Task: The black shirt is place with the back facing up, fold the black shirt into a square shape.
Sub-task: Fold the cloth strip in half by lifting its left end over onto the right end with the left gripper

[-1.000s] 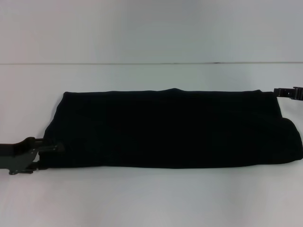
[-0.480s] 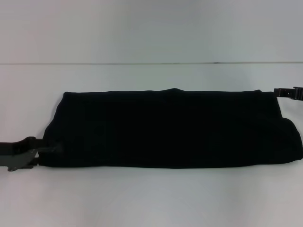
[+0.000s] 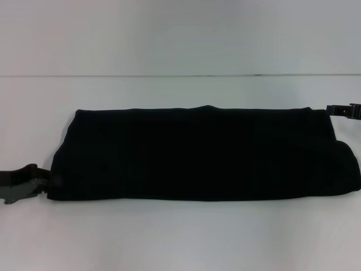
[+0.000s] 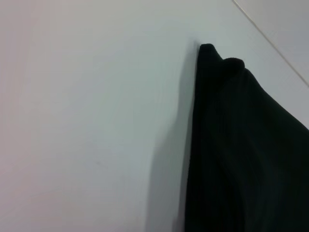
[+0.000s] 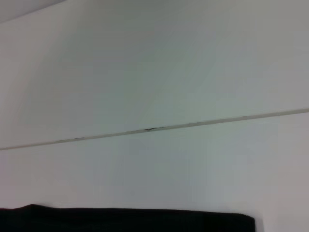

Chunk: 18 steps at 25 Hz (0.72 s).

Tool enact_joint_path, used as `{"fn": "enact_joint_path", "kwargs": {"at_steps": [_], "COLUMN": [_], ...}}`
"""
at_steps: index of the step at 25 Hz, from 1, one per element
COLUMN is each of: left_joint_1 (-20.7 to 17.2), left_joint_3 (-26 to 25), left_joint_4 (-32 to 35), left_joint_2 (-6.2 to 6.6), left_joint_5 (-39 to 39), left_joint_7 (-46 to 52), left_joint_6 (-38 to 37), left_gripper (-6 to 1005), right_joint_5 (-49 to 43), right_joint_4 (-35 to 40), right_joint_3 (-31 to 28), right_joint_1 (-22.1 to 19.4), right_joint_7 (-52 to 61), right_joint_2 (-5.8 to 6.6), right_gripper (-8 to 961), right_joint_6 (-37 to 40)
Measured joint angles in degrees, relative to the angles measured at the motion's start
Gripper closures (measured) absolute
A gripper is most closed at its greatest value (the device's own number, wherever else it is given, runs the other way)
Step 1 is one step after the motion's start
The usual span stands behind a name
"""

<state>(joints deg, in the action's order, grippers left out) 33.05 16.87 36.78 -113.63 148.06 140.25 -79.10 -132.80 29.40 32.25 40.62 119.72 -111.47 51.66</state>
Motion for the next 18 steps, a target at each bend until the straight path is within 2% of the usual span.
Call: {"fn": "enact_joint_path", "kwargs": {"at_steps": [4,7,12,18], "left_joint_1": [0.0,0.2,-0.2,-2.5], "left_joint_3": [0.2,0.4,0.1,0.3], "left_joint_4": [-0.4,-0.5,0.7,7.5], "left_joint_2": [-0.01,-0.01,0.16,0.81], "left_joint_5": [0.0,0.0,0.2,1.8], "left_joint_7": [-0.2,-0.6,-2.2,-6.6], "left_joint_6": [-0.2,-0.5,-0.6,-1.7], "left_gripper": [714,937,953,973], "right_joint_5": [0.0,0.0,0.2,2.8], "right_joint_4": [0.0,0.0,0.0,0.0], "right_joint_3": [0.0,0.0,-0.1,-0.5], "right_joint_1": [0.1,0.1,0.3,0.7], "right_joint_7": [0.0,-0.2,-0.2,-0.7], "right_joint_2": [-0.03,-0.14,-0.38,-1.23], "right_gripper": [328,328,328,329], "right_joint_6": [0.1,0.0,-0.1,-0.2]}}
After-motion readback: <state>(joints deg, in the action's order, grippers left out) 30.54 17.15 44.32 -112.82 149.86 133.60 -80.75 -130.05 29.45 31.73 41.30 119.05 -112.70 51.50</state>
